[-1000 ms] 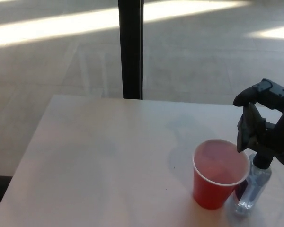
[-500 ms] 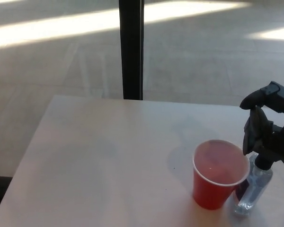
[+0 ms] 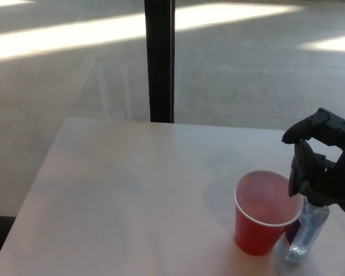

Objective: The robot uses its right hand fist to press the hand soap kept in the middle of the table to get liquid hand soap out

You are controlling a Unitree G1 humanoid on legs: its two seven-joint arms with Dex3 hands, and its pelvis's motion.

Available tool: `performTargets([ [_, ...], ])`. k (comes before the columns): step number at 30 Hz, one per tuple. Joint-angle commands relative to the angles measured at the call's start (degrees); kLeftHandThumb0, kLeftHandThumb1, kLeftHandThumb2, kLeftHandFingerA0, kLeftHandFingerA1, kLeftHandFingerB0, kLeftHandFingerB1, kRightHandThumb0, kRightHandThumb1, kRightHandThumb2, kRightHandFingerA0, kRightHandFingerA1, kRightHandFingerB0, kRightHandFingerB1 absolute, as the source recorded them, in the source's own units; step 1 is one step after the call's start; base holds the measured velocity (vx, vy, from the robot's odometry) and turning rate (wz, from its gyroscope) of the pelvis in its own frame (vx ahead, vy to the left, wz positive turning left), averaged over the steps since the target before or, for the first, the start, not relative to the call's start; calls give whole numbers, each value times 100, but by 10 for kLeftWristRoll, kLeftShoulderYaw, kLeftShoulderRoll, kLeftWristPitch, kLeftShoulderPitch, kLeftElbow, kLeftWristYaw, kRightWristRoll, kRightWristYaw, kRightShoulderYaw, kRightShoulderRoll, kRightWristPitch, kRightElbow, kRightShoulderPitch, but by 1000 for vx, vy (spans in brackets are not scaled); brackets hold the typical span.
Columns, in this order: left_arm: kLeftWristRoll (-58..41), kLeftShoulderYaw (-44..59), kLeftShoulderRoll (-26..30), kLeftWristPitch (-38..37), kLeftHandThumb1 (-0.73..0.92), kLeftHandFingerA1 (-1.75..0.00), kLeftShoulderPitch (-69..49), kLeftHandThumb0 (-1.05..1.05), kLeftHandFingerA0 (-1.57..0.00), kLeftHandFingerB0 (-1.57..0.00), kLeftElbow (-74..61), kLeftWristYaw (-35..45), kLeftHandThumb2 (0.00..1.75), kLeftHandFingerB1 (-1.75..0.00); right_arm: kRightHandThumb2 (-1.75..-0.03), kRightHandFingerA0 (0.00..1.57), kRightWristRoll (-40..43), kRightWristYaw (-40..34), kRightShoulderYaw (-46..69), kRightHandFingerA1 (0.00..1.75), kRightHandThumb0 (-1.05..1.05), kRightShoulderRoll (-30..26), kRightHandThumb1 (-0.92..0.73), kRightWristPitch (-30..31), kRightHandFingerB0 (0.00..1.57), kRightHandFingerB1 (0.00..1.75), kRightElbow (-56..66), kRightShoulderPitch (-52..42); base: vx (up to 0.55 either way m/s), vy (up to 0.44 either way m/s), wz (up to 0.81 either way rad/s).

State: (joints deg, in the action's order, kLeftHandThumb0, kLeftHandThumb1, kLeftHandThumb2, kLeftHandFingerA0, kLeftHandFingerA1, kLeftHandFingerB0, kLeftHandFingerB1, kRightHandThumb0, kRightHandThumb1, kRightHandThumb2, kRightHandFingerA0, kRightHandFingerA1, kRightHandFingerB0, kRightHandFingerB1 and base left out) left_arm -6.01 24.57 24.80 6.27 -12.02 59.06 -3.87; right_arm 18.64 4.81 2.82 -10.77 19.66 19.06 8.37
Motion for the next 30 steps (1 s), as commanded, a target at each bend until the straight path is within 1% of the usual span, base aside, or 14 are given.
performTargets([
  [1, -6, 2, 6, 5, 37, -100, -4, -16, -79, -60, -12, -6, 80, -81, -102, 97, -20, -2, 0, 175, -29, -5, -64, 41, 62, 175, -47, -47, 0, 0, 0],
  [8, -5, 0, 6, 9, 34, -96, -8, -17, -81, -57, -24, -3, 86, -78, -106, 98, -26, -20, 4, 175, -28, -1, -62, 52, 59, 172, -38, -58, 0, 0, 0],
  [9, -5, 0, 6, 11, 34, -94, -8, -18, -80, -55, -24, -3, 87, -76, -101, 97, -22, -21, 5, 175, -29, 3, -65, 53, 57, 173, -41, -58, 0, 0, 0],
  [11, -3, -1, 8, 12, 36, -97, -4, -17, -77, -56, -18, -6, 80, -77, -101, 96, -16, -28, 6, 175, -31, 12, -64, 63, 57, 174, -42, -59, 0, 0, 0],
  [12, -6, 1, 6, 10, 35, -93, -4, -15, -77, -56, -17, -5, 86, -77, -99, 95, -17, -28, 3, 175, -31, 14, -66, 66, 55, 175, -41, -62, 0, 0, 0],
  [16, -7, 1, 7, 5, 34, -94, -9, -17, -79, -58, -20, 2, 86, -78, -100, 97, -22, -21, -8, 175, -29, 18, -67, 58, 56, 173, -43, -68, 0, 0, 0],
  [22, -4, 0, 9, 5, 37, -98, -3, -17, -78, -58, -9, -3, 80, -80, -104, 93, -12, -23, -1, 175, -27, 17, -64, 58, 58, 169, -27, -51, 0, 0, 0],
  [23, 1, -5, 10, 4, 34, -93, -5, -19, -79, -57, -10, -3, 85, -78, -90, 90, -3, -22, 10, 175, -27, 10, -73, 64, 69, 135, -18, -26, 0, 0, 0],
  [24, 2, -6, 10, 3, 36, -96, -5, -19, -77, -59, -7, -4, 80, -79, -88, 89, 2, -27, 17, 175, -25, 7, -74, 75, 69, 113, -8, -11, 0, 0, 0],
  [25, 0, -4, 8, 2, 36, -97, -4, -18, -78, -59, -1, -7, 80, -79, -81, 80, 6, -29, 23, 171, -30, 3, -75, 87, 67, 91, 0, 2, 0, 0, 0],
  [26, -4, -1, 8, 3, 36, -98, -2, -18, -77, -57, 1, -8, 81, -79, -73, 80, 16, -22, 32, 154, -36, -6, -83, 94, 62, 72, 1, 18, 0, 0, 0],
  [27, -6, 1, 8, 5, 36, -100, -3, -18, -79, -59, 0, -7, 81, -80, -67, 75, 20, -16, 37, 137, -38, -15, -86, 103, 56, 59, 3, 34, 0, 0, 0],
  [29, -5, 0, 8, 5, 36, -100, -5, -18, -79, -59, -1, -7, 81, -80, -67, 75, 20, -9, 40, 137, -38, -22, -86, 104, 56, 59, 3, 43, 0, 0, 0],
  [30, -2, -3, 9, 2, 34, -95, -8, -18, -80, -56, 2, -6, 86, -77, -104, 76, 33, 11, 53, 93, -48, -51, -65, 125, 38, 58, 5, 73, 0, 0, 0],
])
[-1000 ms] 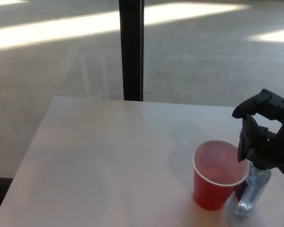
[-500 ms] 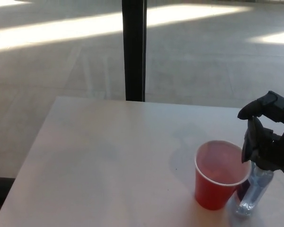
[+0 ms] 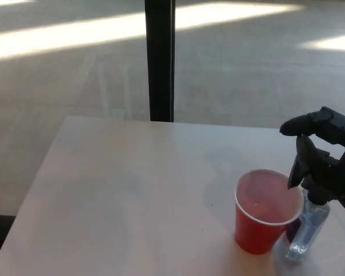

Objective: The robot uses its right hand fist to press the hand soap kept in the middle of the table to get liquid hand soap out

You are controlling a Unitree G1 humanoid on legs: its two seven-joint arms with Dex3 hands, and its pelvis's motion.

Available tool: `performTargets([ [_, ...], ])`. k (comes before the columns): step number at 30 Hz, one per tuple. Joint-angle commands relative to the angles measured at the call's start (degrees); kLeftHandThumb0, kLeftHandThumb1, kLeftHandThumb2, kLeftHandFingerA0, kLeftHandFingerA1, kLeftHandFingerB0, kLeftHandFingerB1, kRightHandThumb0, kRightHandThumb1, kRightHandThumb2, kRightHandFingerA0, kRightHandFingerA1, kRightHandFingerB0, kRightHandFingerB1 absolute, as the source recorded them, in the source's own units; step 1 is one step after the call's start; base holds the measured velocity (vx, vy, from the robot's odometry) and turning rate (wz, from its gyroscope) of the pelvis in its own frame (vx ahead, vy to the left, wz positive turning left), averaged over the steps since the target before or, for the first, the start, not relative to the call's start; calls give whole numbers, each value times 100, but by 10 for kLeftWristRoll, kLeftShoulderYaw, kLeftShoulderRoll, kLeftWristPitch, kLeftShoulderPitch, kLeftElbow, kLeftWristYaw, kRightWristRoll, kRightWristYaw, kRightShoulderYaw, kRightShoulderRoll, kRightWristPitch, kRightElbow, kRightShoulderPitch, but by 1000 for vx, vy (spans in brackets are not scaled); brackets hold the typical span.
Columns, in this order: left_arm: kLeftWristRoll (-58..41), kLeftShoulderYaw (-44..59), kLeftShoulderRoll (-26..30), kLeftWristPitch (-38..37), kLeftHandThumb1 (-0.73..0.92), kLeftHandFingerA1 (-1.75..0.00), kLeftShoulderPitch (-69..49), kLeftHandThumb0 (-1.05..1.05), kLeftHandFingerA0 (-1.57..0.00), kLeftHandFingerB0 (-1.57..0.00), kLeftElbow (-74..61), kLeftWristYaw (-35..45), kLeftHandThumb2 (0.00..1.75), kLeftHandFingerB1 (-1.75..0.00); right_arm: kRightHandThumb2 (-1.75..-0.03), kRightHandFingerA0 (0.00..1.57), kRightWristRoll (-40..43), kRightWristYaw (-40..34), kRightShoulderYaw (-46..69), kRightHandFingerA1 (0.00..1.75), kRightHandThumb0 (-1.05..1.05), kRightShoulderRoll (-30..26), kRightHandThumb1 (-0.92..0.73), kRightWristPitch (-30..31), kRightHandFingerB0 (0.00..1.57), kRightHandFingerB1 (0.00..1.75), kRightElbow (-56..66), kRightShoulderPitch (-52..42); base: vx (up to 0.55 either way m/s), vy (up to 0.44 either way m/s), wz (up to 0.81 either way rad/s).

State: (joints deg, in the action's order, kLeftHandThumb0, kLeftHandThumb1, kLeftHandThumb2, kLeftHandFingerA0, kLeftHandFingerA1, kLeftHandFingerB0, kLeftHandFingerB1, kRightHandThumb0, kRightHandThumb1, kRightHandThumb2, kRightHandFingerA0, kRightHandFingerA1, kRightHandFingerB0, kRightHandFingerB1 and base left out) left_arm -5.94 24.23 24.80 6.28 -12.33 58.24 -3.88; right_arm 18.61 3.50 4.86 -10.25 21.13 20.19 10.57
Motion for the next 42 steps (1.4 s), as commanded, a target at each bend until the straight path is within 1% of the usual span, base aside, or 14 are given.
performTargets([
  [1, -5, 2, 9, -4, 36, -98, -7, -17, -78, -57, 10, -1, 82, -79, -64, 62, 31, 32, 35, 78, -56, -77, -81, 125, 40, 37, -1, 66, 0, 0, 0],
  [3, -7, 3, 7, 1, 36, -96, -11, -17, -76, -56, 3, -2, 82, -78, -100, 45, 23, 58, 38, 66, -68, -135, -67, 148, 21, 47, 7, 103, 0, 0, 0],
  [4, -6, 3, 7, 0, 35, -97, -12, -18, -76, -56, 2, -2, 81, -78, -65, 41, 26, 56, 44, 55, -69, -143, -83, 159, 27, 31, 11, 115, 0, 0, 0],
  [17, -11, 8, 5, -5, 35, -97, -16, -16, -74, -57, 7, -3, 82, -80, -66, 18, 121, 48, 216, 39, -74, -237, -85, 245, 21, 28, -5, 207, 0, 0, 0],
  [18, -8, 5, 6, -6, 35, -97, -18, -17, -75, -57, 4, -2, 82, -80, -110, 3, 124, 53, 239, 51, -35, -249, -54, 243, 0, 47, -18, 204, 0, 0, 0],
  [20, -7, 3, 7, -8, 36, -98, -17, -16, -76, -58, 11, 2, 81, -80, -67, 18, 129, 85, 301, 38, -65, -290, -88, 217, 18, 28, -88, 191, 0, 0, 0],
  [23, -11, 7, 8, -9, 35, -99, -14, -15, -75, -57, 10, 2, 82, -80, -65, 20, 135, 77, 348, 46, -74, -306, -81, 225, 29, 30, -131, 189, 0, 0, 0],
  [30, -13, 8, 8, 10, 29, -87, -14, -20, -72, -55, -8, -1, 91, -76, -64, 28, 65, 80, 497, 57, -79, -376, -77, 133, 30, 31, -293, 58, 0, 0, 0],
  [32, -8, 4, 11, 7, 36, -93, -10, -17, -73, -55, -1, -1, 81, -77, -99, 25, 38, 72, 540, 58, -77, -393, -62, 88, 17, 44, -377, 1, 0, 0, 0],
  [33, -6, 2, 12, 7, 29, -90, -11, -19, -77, -59, -1, 0, 92, -78, -65, 29, 25, 73, 551, 47, -82, -399, -79, 56, 23, 28, -414, -32, 0, 0, 0],
  [34, -6, 2, 12, 8, 35, -94, -12, -16, -74, -57, -4, 1, 82, -78, -102, 22, 17, 70, 565, 55, -82, -402, -64, 30, 11, 42, -454, -66, 0, 0, 0],
  [40, -7, 4, 15, 7, 36, -93, 0, -17, -74, -54, 18, -3, 79, -76, -100, 30, 30, 16, 612, 65, -73, -365, -65, -74, 14, 46, -605, -159, 0, 0, 0],
  [41, -7, 4, 15, 5, 37, -95, 0, -15, -75, -56, 18, -3, 79, -78, -65, 29, 32, 15, 611, 74, -71, -358, -83, -85, 24, 38, -622, -166, 0, 0, 0],
  [42, -7, 4, 14, 3, 37, -95, 1, -15, -75, -56, 16, -3, 79, -78, -65, 29, 34, 14, 608, 74, -71, -348, -83, -101, 24, 38, -643, -177, 0, 0, 0],
])
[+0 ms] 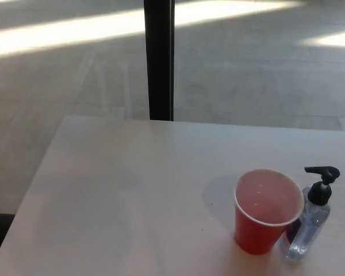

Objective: The robot uses its right hand fist to press the hand soap kept in the middle of the table to get liquid hand soap out

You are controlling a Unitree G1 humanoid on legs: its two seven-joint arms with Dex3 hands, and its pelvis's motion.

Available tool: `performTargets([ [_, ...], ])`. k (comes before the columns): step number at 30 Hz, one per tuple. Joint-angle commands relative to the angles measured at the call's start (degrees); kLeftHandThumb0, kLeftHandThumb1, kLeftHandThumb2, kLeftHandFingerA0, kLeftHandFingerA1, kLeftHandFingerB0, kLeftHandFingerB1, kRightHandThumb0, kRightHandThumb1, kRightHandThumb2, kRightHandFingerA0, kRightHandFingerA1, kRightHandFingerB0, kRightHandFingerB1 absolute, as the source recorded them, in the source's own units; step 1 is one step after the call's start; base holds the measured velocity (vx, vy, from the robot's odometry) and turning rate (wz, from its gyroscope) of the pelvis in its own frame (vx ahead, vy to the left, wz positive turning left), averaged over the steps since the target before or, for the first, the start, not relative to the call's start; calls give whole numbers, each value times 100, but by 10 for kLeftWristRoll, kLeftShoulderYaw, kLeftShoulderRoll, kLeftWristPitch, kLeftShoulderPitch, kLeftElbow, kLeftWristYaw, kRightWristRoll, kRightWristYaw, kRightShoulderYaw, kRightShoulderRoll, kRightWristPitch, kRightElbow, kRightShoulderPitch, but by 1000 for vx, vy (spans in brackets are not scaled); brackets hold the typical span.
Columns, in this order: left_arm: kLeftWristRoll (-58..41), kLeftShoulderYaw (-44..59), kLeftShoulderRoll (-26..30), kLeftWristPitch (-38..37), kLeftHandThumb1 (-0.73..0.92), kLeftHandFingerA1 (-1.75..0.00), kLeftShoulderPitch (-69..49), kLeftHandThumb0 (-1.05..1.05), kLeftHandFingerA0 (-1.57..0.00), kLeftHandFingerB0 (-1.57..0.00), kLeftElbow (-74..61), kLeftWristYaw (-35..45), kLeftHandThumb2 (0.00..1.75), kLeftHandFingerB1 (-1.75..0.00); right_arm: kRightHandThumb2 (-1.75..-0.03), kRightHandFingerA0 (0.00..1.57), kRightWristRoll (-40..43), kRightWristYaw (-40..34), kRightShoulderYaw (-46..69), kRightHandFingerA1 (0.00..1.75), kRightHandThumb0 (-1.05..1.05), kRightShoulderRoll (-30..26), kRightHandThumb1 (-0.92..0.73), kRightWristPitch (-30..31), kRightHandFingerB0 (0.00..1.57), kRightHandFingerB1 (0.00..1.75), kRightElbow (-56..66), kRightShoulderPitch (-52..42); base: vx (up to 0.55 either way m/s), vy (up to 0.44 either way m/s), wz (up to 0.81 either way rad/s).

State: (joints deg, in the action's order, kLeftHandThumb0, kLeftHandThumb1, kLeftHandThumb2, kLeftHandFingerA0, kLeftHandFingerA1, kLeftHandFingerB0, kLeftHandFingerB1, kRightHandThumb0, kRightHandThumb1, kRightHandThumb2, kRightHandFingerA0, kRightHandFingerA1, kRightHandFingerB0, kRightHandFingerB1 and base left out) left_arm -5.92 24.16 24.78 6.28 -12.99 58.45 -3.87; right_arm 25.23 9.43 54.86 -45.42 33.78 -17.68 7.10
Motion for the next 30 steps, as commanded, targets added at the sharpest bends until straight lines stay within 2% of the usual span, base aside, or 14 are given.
performTargets([
  [1, -6, 4, 15, 1, 34, -96, 8, -17, -81, -57, 16, -3, 85, -78, -96, 21, -24, -44, 110, 66, -72, 14, -63, -232, 16, 48, -271, -146, 0, 0, 0],
  [5, -3, 2, 18, -7, 34, -93, 10, -16, -79, -51, 27, -1, 87, -75, -97, 24, -8, -48, 103, 65, -67, 49, -63, -248, 15, 47, -309, -154, 0, 0, 0],
  [6, -4, 2, 18, -5, 36, -96, 11, -17, -77, -56, 24, -1, 81, -77, -64, 24, -10, -60, 95, 64, -64, 53, -80, -250, 21, 37, -327, -150, 0, 0, 0],
  [8, -4, 2, 17, -1, 38, -95, 12, -16, -76, -57, 19, -3, 79, -78, -62, 21, -1, -60, 92, 62, -63, 63, -80, -252, 19, 37, -349, -144, 0, 0, 0],
  [10, -2, 1, 16, 4, 35, -95, 9, -17, -80, -57, 11, -8, 83, -78, -93, 21, 5, -73, 87, 61, -63, 73, -63, -247, 12, 48, -371, -134, 0, 0, 0],
  [12, -4, 2, 16, 1, 37, -100, 7, -18, -80, -58, 10, -2, 80, -80, -63, 33, -3, -109, 71, 70, -59, 89, -79, -256, 25, 43, -407, -117, 0, 0, 0],
  [16, 0, -2, 15, -1, 36, -95, 5, -19, -78, -54, 13, -4, 79, -75, -64, 26, -8, -118, 53, 62, -57, 115, -82, -265, 22, 42, -415, -122, 0, 0, 0],
  [18, -7, 4, 13, -5, 35, -97, -3, -18, -77, -53, 3, 3, 83, -77, -91, 19, 14, -129, 68, 61, -60, 134, -63, -255, 13, 50, -428, -116, 0, 0, 0],
  [19, -5, 2, 13, -3, 35, -97, -3, -18, -77, -57, 3, 2, 83, -79, -64, 24, 14, -127, 63, 67, -52, 142, -81, -252, 24, 51, -440, -118, 0, 0, 0],
  [21, -6, 2, 13, 2, 34, -93, 4, -17, -77, -52, 7, -2, 86, -75, -99, 34, -5, -120, 35, 70, -54, 153, -61, -253, 21, 55, -457, -126, 0, 0, 0],
  [22, -9, 6, 13, 0, 37, -97, 6, -16, -76, -55, 9, -3, 80, -78, -64, 34, -15, -125, 19, 75, -52, 161, -81, -240, 35, 55, -458, -128, 0, 0, 0],
  [25, -9, 7, 12, -10, 36, -101, 8, -19, -82, -62, 17, -2, 81, -82, -63, 60, -16, -139, -2, 107, -54, 163, -78, -233, 40, 56, -464, -124, 0, 0, 0],
  [29, -4, 3, 15, -15, 34, -97, 7, -18, -84, -60, 22, -3, 86, -80, -63, 62, -4, -133, -16, 95, -51, 172, -77, -254, 48, 59, -468, -127, 0, 0, 0],
  [30, -4, 3, 18, -11, 34, -96, 11, -18, -83, -58, 28, -3, 85, -77, -103, 71, -11, -132, -28, 90, -46, 170, -58, -266, 41, 64, -484, -123, 0, 0, 0],
])
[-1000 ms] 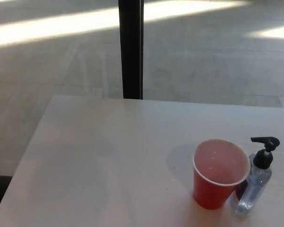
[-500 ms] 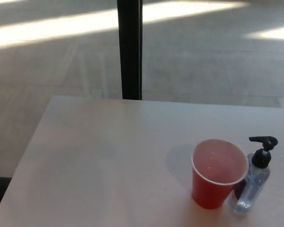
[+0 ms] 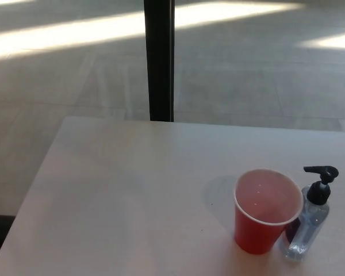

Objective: The robot uses its right hand fist to press the hand soap kept in the middle of the table to get liquid hand soap out

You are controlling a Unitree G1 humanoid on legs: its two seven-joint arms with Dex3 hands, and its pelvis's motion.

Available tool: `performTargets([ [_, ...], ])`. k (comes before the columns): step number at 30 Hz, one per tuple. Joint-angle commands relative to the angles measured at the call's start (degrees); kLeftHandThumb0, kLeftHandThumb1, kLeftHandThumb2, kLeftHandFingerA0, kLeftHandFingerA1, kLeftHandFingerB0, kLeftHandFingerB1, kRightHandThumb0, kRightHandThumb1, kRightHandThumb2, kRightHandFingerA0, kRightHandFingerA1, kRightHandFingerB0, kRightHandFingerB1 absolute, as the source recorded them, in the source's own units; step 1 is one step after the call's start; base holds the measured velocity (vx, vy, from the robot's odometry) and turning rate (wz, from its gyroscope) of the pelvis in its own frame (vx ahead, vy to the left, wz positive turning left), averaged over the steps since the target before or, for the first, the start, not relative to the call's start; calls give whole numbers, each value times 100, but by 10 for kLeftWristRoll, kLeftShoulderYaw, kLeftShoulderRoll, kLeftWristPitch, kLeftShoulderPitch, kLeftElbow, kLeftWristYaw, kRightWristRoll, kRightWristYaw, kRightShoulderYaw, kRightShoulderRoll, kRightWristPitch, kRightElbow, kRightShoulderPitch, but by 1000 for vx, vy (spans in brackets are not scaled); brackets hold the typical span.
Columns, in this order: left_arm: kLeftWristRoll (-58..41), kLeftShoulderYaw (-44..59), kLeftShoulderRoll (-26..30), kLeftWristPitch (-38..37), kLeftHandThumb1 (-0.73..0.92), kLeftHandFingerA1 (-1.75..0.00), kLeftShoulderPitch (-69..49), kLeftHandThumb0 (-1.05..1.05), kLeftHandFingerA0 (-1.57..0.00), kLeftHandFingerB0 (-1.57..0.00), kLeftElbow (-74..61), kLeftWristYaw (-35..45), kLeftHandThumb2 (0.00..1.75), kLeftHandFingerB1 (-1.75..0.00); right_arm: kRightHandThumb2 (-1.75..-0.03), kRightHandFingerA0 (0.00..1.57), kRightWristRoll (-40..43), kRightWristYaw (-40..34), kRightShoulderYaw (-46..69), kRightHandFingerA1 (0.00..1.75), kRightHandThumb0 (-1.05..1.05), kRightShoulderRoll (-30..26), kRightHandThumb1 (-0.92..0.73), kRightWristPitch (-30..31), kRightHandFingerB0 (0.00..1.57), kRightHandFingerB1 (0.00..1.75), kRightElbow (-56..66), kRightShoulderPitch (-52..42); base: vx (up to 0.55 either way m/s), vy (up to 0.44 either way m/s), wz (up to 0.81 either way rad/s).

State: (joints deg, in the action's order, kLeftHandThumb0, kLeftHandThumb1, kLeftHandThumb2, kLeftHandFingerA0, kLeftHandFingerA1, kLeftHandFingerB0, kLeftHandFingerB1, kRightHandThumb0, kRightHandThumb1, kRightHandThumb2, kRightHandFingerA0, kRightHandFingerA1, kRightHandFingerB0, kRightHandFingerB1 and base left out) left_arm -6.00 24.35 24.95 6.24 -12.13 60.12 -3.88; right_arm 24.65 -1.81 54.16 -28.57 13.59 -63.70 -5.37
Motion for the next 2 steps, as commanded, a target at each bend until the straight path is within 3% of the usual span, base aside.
performTargets([
  [1, -5, 3, 16, -13, 36, -99, 1, -18, -80, -60, 8, 1, 81, -80, -96, 33, 6, -17, -16, 68, -55, 10, -58, -72, 38, 63, -14, 0, 0, 0, 0],
  [2, -5, 3, 16, -13, 36, -99, 1, -18, -80, -60, 8, 1, 81, -80, -96, 33, 6, -17, -16, 68, -55, 10, -58, -72, 38, 63, -14, 0, 0, 0, 0],
])
